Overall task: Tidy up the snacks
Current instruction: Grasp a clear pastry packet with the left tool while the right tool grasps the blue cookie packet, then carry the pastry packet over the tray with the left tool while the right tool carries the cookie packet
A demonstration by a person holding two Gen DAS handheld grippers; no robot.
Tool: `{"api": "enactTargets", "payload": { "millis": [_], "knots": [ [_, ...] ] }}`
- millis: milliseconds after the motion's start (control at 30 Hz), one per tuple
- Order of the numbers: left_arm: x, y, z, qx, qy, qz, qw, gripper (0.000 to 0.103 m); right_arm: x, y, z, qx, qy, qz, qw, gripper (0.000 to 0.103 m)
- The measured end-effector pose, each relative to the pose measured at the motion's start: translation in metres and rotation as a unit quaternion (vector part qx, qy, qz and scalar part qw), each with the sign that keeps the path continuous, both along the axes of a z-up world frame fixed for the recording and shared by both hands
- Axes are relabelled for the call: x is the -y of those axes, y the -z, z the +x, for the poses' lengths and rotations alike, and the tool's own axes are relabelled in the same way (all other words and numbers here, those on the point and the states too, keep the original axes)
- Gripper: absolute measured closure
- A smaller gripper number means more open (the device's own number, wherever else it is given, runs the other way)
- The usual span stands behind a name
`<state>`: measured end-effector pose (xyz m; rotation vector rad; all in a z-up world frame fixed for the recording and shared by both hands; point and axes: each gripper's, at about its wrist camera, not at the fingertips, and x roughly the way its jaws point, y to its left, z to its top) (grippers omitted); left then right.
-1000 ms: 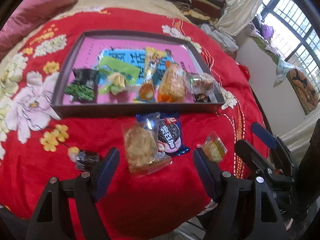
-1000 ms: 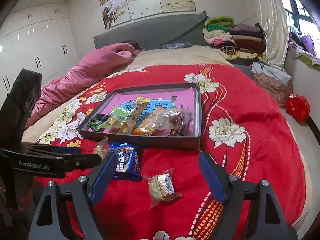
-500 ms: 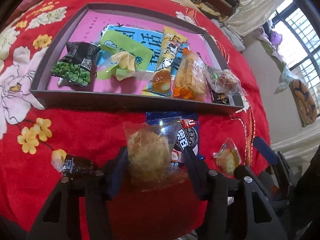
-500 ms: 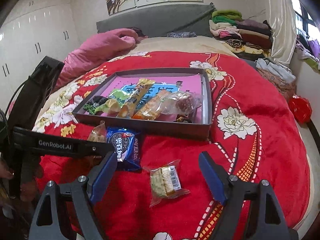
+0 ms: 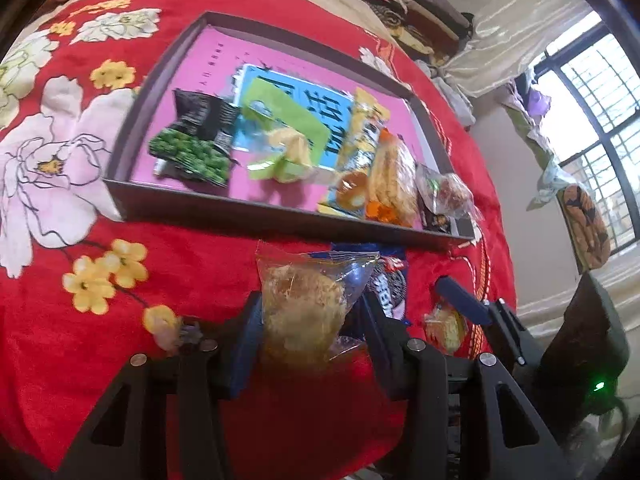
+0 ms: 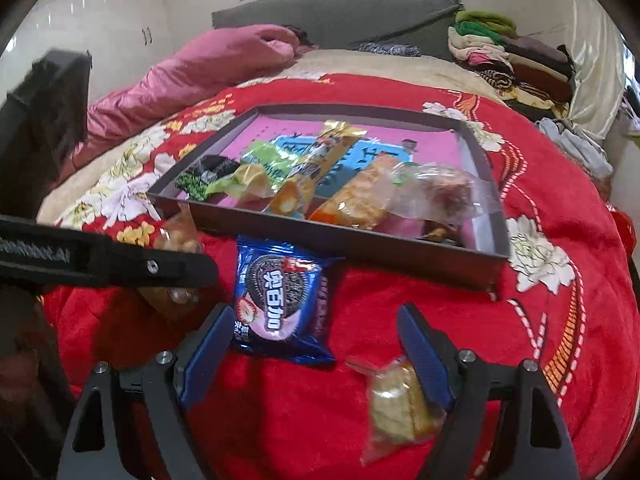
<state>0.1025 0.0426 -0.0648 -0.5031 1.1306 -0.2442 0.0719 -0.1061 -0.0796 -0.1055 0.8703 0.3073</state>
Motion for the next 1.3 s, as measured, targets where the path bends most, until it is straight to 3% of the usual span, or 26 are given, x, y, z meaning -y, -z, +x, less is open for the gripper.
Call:
{"api": "enactTargets", "payload": {
  "millis": [333,367,400,467,667,867,1100,1300],
  "knots": [
    [-0.006,0.007,0.004,-0.008,-0.001,-0.015,0.9999,0.053,-0.029,0.026,0.021,-0.016,-0.009,-0.039,0.999,0.019],
    [-0.006,0.008,0.004,-0.009,-0.003,-0.015,0.9998,0.053,-0.031,0.028,0.02,-0.009,-0.013,-0.046,0.999,0.024],
    [-0.005,0.008,0.003,-0.008,-0.005,-0.015,0.9998,0.053,-0.031,0.029,0.02,-0.006,-0.016,-0.044,0.999,0.037],
    [-0.002,0.009,0.002,-0.004,-0.006,-0.014,0.9999,0.054,-0.028,0.024,0.018,-0.009,-0.029,-0.025,0.999,0.05],
    [0.007,-0.001,-0.002,0.013,0.004,-0.012,0.9998,0.058,-0.01,0.007,0.003,-0.006,-0.038,0.008,0.999,0.051],
    [0.005,-0.029,-0.01,0.045,0.0,-0.007,0.999,0.058,0.003,-0.031,-0.015,0.056,-0.037,0.045,0.997,0.051],
    [-0.005,-0.066,-0.012,0.093,-0.015,0.037,0.9948,0.058,0.012,-0.045,-0.007,0.071,-0.017,0.058,0.996,0.051],
    [-0.013,-0.081,-0.007,0.114,-0.029,0.047,0.9919,0.058,0.019,-0.058,0.003,0.075,0.004,0.073,0.994,0.051]
  ]
}}
